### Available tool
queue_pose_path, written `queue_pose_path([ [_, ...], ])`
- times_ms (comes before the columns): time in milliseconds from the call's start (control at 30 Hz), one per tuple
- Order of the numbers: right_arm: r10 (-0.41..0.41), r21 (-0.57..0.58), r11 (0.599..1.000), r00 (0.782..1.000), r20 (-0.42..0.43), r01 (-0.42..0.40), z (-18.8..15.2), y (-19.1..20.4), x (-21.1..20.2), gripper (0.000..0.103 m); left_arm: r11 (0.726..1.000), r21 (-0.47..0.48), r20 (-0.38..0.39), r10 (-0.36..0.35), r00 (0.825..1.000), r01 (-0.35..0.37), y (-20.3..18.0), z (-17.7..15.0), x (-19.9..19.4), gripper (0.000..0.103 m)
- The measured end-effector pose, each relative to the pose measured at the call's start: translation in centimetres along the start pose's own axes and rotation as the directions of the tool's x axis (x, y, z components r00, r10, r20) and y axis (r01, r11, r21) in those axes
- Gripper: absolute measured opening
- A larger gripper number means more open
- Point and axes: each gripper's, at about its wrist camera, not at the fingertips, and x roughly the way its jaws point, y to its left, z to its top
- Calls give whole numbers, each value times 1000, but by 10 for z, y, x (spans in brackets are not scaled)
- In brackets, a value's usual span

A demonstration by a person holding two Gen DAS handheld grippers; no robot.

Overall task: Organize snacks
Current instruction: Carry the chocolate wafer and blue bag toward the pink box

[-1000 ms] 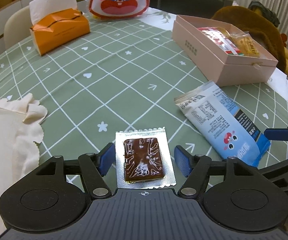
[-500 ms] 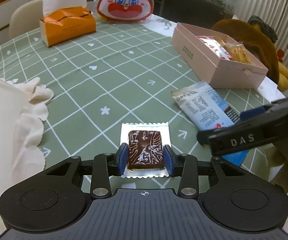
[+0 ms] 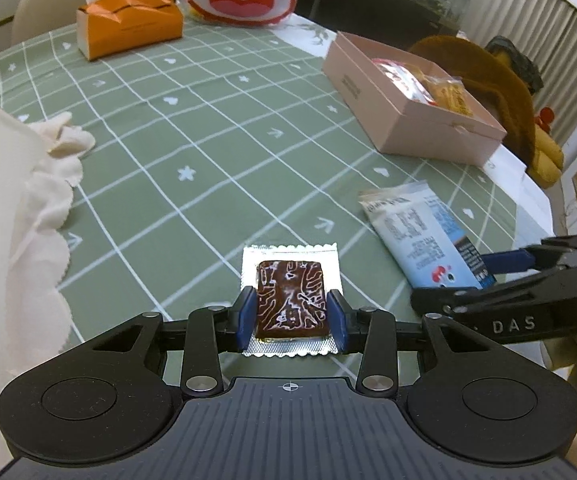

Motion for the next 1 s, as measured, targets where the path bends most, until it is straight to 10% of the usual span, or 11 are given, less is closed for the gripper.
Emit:
queue_pose_path([
  [733,-42,131,991,998,56,34,-26,-46,-33,85,998,17,12,-67,998,67,-21,-2,-9,42],
  [1000,-66,186,982,977,203,28,-6,-85,-95,84,986,116,148,-139,979,123,-70,51,-42,42],
])
